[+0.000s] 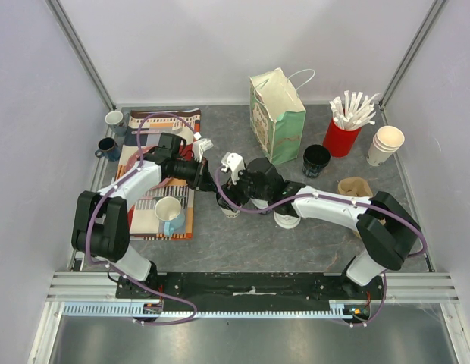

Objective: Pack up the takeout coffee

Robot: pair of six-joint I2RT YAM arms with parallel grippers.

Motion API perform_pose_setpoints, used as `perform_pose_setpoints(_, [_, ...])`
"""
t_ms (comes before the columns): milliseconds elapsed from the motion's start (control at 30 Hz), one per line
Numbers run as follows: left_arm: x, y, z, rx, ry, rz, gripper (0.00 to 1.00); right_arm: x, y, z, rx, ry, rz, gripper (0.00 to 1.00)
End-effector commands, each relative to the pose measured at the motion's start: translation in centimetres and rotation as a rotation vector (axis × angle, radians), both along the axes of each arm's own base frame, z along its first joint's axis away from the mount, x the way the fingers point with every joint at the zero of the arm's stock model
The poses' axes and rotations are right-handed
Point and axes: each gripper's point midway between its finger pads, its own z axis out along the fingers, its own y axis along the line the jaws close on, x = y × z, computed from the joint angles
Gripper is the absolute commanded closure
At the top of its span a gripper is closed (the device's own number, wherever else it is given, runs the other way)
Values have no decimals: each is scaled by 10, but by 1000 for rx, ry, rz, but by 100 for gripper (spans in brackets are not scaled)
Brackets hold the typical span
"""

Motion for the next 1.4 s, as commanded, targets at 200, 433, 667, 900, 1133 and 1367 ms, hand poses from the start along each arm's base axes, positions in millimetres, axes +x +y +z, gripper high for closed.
perform_pose_setpoints(200, [-5, 15, -40, 172, 22, 32, 98, -21, -24, -53, -186, 133, 4, 18])
perform_pose_setpoints(433, [-4, 13, -16, 150, -75, 22, 98, -12, -5, -4, -109, 77, 44, 9])
perform_pose_setpoints(667, [-4, 10, -13, 140, -65, 20, 98, -9, 14, 38, -23, 52, 88, 2])
perform_pose_setpoints(900, [-5, 8, -1, 112, -87, 13, 98, -2, 9, 42, 6, 76, 84, 2])
perform_pose_setpoints(1133, [-1, 7, 16, 99, -142, 19, 98, -4, -3, 31, 0, 97, 66, 3])
perform_pose_setpoints(1367, [0, 8, 36, 93, -213, 21, 98, -5, -7, 35, 18, 97, 64, 5])
